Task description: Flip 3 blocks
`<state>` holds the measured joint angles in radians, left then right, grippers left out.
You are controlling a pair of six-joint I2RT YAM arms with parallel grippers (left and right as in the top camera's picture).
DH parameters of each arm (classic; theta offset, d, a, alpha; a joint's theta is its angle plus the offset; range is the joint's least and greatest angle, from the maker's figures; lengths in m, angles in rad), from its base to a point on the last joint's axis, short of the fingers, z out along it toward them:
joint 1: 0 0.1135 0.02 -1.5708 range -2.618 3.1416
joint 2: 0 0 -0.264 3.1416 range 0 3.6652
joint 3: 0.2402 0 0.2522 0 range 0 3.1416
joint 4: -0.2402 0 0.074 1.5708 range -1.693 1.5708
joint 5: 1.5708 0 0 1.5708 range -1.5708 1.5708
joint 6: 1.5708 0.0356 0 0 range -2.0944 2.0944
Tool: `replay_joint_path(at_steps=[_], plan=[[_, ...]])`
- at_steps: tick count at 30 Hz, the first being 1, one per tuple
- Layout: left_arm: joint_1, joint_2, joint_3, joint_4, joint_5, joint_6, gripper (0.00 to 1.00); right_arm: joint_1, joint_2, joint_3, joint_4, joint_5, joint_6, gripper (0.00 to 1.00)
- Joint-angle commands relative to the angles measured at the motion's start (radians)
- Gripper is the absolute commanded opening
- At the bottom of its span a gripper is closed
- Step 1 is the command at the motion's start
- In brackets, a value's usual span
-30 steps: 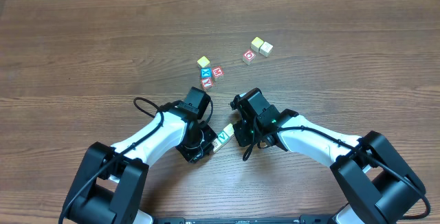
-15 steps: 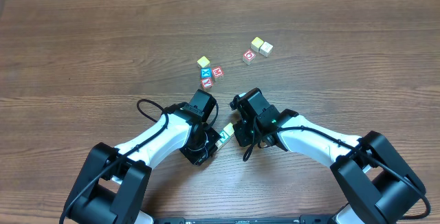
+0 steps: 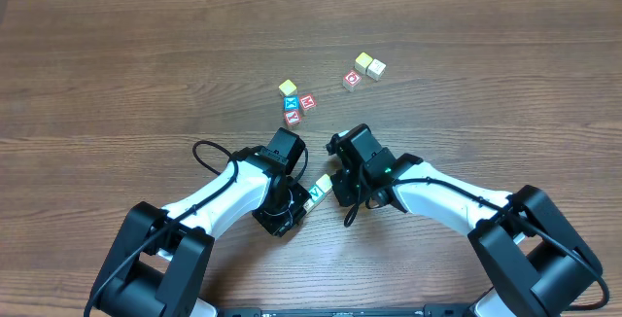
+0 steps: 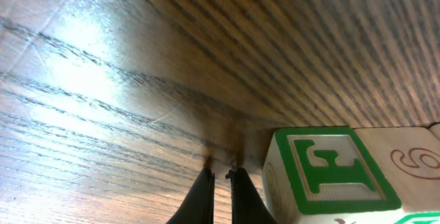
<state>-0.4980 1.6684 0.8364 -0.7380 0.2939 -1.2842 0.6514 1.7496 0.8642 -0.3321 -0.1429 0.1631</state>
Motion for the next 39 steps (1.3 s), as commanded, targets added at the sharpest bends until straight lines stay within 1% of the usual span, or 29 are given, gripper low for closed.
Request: replay_joint_path(at_steps=[1,5,11,16,23,39], plan=[[-0.009,0.007,-0.002,-0.013,-0.035,-0.012,0.04,-0.051,0.033,-0.005,-0.017,0.053,-0.008,0.04],[-0.009,0.007,-0.002,-0.021,-0.060,0.006,0.04,-0.082,0.033,-0.005,-0.018,0.017,-0.060,0.04],[-0.009,0.007,-0.002,-0.008,-0.090,0.006,0.04,-0.084,0.033,-0.005,-0.016,-0.034,-0.139,0.04],[-0.009,0.007,-0.002,-0.005,-0.095,0.029,0.04,-0.084,0.033,-0.005,0.016,-0.037,-0.142,0.04],[-0.009,0.007,-0.002,0.009,-0.095,0.051,0.04,-0.084,0.033,-0.005,0.076,-0.096,-0.166,0.04],[-0.009,0.007,-0.002,0.010,-0.095,0.051,0.04,-0.083,0.033,-0.005,0.129,-0.230,-0.160,0.04]])
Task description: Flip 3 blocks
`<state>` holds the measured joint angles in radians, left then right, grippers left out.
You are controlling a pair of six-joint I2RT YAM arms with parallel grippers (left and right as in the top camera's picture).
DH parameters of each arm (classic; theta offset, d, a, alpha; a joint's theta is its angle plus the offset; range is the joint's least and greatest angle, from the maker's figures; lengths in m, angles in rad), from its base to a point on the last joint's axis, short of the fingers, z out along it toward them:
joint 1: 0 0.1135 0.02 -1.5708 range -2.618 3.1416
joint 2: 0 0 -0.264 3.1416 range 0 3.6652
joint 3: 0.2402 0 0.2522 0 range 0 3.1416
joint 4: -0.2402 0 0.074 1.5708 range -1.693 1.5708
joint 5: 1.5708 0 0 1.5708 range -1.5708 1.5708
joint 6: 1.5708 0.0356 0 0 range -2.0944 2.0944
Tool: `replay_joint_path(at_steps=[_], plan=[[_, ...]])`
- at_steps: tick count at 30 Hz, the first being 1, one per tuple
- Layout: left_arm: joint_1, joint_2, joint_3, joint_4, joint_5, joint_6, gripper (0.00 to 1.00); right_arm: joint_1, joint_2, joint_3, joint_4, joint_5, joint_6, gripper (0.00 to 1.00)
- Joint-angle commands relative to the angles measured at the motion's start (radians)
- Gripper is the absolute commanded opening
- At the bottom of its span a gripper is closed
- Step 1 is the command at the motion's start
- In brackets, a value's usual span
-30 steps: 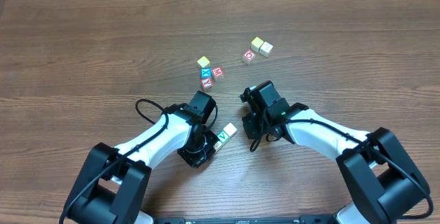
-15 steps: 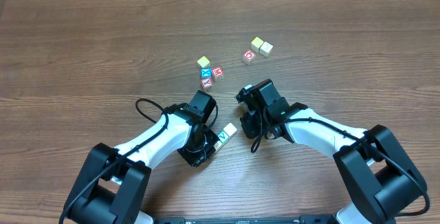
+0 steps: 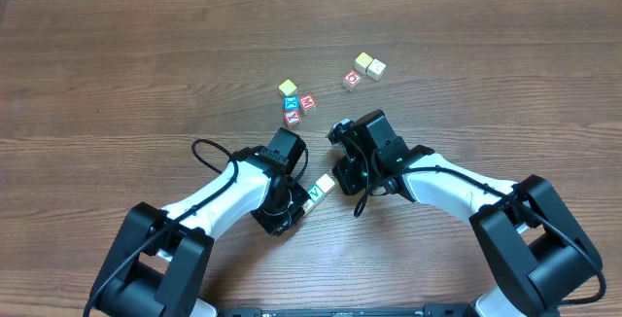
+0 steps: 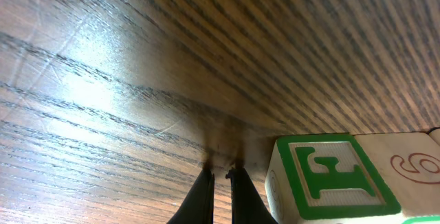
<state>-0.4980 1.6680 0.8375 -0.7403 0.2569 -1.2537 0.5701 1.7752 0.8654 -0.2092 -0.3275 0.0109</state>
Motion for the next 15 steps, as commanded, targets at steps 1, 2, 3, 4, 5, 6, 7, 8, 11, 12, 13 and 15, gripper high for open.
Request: replay_joint_path(at_steps=[1,2,3,4,5,6,7,8,11,12,13,15], plan=[[-0.010,0.008,-0.003,0.012,-0.058,0.021,0.04,-0.001,0.007,-0.006,0.006,-0.055,-0.008,0.04],[-0.009,0.008,-0.003,0.011,-0.058,0.021,0.04,-0.001,0.007,-0.006,0.006,-0.062,-0.008,0.04],[-0.010,0.008,-0.003,0.011,-0.058,0.021,0.04,0.000,0.007,-0.006,0.006,-0.068,-0.008,0.04],[-0.010,0.008,-0.003,0.011,-0.057,0.021,0.04,0.002,0.007,-0.006,0.005,-0.069,-0.008,0.04],[-0.010,0.008,-0.003,0.011,-0.056,0.024,0.04,0.005,0.007,-0.006,0.005,-0.071,-0.008,0.04],[-0.010,0.008,-0.003,0.012,-0.054,0.028,0.04,0.008,0.007,-0.006,0.005,-0.071,-0.008,0.04],[-0.010,0.008,-0.003,0.012,-0.054,0.027,0.04,0.013,0.007,-0.006,0.005,-0.071,-0.008,0.04],[-0.010,0.008,-0.003,0.012,-0.054,0.027,0.04,0.018,0.007,-0.006,0.005,-0.071,-0.008,0.04],[-0.010,0.008,-0.003,0.016,-0.054,0.027,0.04,0.031,0.007,-0.006,0.002,-0.070,-0.008,0.04],[-0.010,0.008,-0.003,0.016,-0.054,0.027,0.04,0.034,0.007,-0.006,0.002,-0.069,-0.008,0.04],[-0.010,0.008,-0.003,0.015,-0.054,0.027,0.04,0.035,0.007,-0.006,0.003,-0.068,-0.008,0.04],[-0.010,0.008,-0.003,0.015,-0.054,0.027,0.04,0.035,0.007,-0.006,0.002,-0.067,-0.008,0.04]])
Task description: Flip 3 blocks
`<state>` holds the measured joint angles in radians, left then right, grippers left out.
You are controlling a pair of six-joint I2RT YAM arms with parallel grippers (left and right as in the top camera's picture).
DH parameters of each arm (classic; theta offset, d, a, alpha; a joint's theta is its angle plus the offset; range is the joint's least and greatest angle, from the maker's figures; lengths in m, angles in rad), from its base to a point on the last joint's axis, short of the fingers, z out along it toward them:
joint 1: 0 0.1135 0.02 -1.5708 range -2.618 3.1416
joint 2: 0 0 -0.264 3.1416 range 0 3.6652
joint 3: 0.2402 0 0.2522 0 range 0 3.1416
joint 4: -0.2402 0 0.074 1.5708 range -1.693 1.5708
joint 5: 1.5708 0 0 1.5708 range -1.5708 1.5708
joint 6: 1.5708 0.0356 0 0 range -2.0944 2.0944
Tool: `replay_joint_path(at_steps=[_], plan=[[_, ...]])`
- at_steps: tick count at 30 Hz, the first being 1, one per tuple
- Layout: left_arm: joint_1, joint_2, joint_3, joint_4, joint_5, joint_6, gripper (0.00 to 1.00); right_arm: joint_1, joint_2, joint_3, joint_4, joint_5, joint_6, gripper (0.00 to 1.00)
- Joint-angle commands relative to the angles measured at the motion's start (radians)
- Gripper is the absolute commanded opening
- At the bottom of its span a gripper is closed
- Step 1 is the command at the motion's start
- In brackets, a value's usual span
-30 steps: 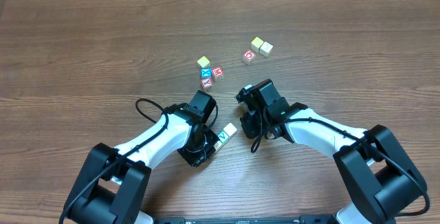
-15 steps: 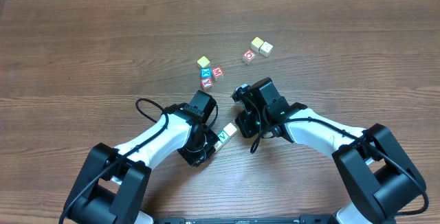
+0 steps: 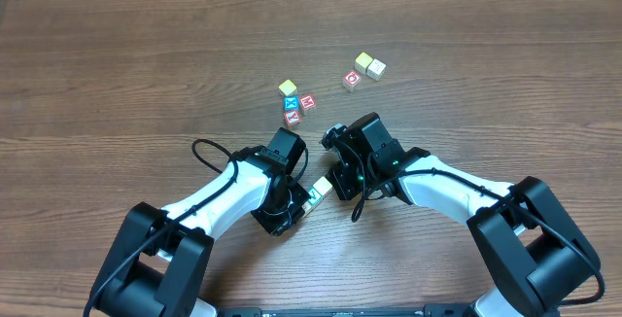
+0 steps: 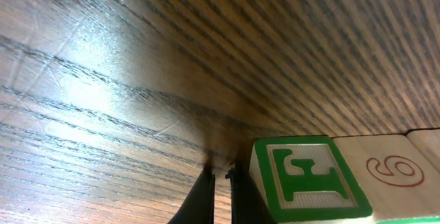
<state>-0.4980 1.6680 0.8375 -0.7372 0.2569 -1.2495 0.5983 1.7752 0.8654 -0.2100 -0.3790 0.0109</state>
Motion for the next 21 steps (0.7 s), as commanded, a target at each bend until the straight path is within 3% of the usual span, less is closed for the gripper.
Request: replay_joint_path(at_steps=[1,21], plan=[[-0.010,0.008,-0.003,0.012,-0.054,0.023,0.04,0.006,0.007,-0.006,0.002,-0.016,-0.008,0.04],[-0.040,0.008,-0.003,0.062,-0.028,0.014,0.04,0.007,0.007,-0.006,-0.005,-0.016,-0.008,0.04]])
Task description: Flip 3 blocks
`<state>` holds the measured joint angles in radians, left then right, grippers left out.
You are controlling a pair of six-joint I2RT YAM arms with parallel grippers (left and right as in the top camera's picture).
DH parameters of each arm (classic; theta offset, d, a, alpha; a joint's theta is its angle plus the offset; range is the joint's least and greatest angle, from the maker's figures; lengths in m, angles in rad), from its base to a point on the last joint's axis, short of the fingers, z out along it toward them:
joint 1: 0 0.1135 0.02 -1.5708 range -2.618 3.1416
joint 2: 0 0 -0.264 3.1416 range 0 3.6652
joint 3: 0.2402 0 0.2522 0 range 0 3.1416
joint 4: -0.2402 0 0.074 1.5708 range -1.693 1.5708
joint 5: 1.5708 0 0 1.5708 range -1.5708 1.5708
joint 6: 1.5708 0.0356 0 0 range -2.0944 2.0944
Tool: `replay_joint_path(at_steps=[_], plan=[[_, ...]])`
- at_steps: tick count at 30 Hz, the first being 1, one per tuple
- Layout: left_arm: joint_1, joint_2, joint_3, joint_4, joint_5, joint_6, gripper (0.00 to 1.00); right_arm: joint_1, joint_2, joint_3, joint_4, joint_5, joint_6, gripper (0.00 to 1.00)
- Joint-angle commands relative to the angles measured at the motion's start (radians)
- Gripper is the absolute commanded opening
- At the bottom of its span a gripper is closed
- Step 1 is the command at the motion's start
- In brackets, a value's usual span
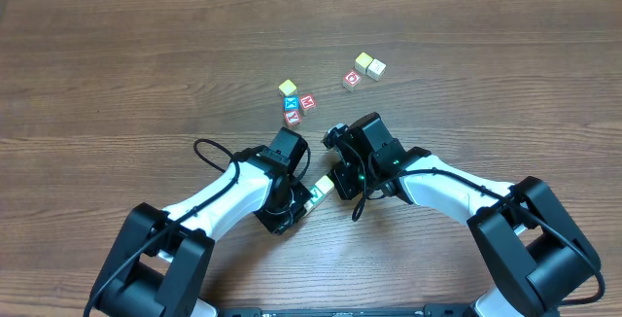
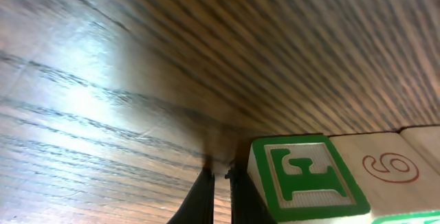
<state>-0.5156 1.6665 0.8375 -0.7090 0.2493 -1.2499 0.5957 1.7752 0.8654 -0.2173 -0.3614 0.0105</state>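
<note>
Two blocks lie side by side near the table's middle front: a green-letter block [image 1: 314, 196] [image 2: 306, 176] and a pale block with a red 6 [image 1: 325, 183] [image 2: 388, 169]. My left gripper [image 1: 301, 203] [image 2: 220, 177] is shut and empty, its tips on the wood. The green block sits against its right finger. My right gripper [image 1: 337, 176] is at the far side of the pale block. Its jaws are hidden under the wrist.
A cluster of yellow [image 1: 288, 88], red [image 1: 307, 102], blue [image 1: 291, 104] and red [image 1: 292, 118] blocks lies behind the grippers. Further right are a red-ring block [image 1: 351, 81], a yellow one [image 1: 362, 61] and a cream one [image 1: 376, 69].
Hardly anything has changed. My left gripper has shifted a touch over the wood, still shut with the green block against its right finger. The right gripper stays by the pale block.
At first my left gripper was shut on the table with the green block a small gap to its right, and the right gripper was by the pair. Then the right gripper stood further back. Then it was at the blocks again, and the green block touched my left finger.
</note>
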Motion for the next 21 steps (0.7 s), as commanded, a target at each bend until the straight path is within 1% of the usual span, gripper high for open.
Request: replay_joint_path(at_steps=[1,7,15,21], plan=[[-0.026,0.009,-0.003,0.037,-0.020,0.015,0.04,0.010,0.007,-0.006,0.003,-0.033,-0.007,0.04],[-0.046,0.009,-0.003,0.037,-0.020,0.008,0.05,0.010,0.007,-0.006,0.003,-0.033,-0.007,0.04],[-0.049,0.009,-0.003,0.034,-0.020,-0.044,0.04,0.010,0.008,-0.006,-0.001,-0.034,-0.007,0.04],[-0.049,0.009,-0.003,0.025,0.008,-0.127,0.04,0.010,0.007,-0.006,-0.005,-0.034,-0.007,0.04]])
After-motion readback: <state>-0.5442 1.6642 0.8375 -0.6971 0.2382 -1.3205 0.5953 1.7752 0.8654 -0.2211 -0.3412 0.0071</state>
